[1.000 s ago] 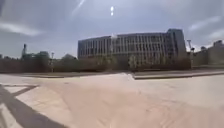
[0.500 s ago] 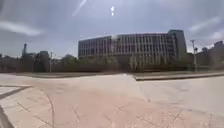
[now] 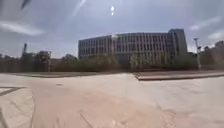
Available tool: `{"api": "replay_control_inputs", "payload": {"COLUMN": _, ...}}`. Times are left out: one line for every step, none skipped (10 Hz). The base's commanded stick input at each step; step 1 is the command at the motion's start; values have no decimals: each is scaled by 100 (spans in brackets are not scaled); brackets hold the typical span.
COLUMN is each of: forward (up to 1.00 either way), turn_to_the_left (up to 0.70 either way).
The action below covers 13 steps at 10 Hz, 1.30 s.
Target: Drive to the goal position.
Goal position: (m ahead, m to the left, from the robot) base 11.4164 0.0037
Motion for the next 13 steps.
{"api": "replay_control_inputs", "payload": {"forward": 100, "turn_to_the_left": 0}}
{"api": "replay_control_inputs", "payload": {"forward": 100, "turn_to_the_left": 0}}
{"api": "replay_control_inputs", "payload": {"forward": 100, "turn_to_the_left": 0}}
{"api": "replay_control_inputs", "payload": {"forward": 100, "turn_to_the_left": 0}}
{"api": "replay_control_inputs", "payload": {"forward": 100, "turn_to_the_left": 0}}
{"api": "replay_control_inputs", "payload": {"forward": 100, "turn_to_the_left": 0}}
{"api": "replay_control_inputs", "payload": {"forward": 100, "turn_to_the_left": 0}}
{"api": "replay_control_inputs", "payload": {"forward": 100, "turn_to_the_left": 0}}
{"api": "replay_control_inputs", "payload": {"forward": 100, "turn_to_the_left": 0}}
{"api": "replay_control_inputs", "payload": {"forward": 100, "turn_to_the_left": 0}}
{"api": "replay_control_inputs", "payload": {"forward": 100, "turn_to_the_left": 0}}
{"api": "replay_control_inputs", "payload": {"forward": 100, "turn_to_the_left": 0}}
{"api": "replay_control_inputs", "payload": {"forward": 100, "turn_to_the_left": 0}}
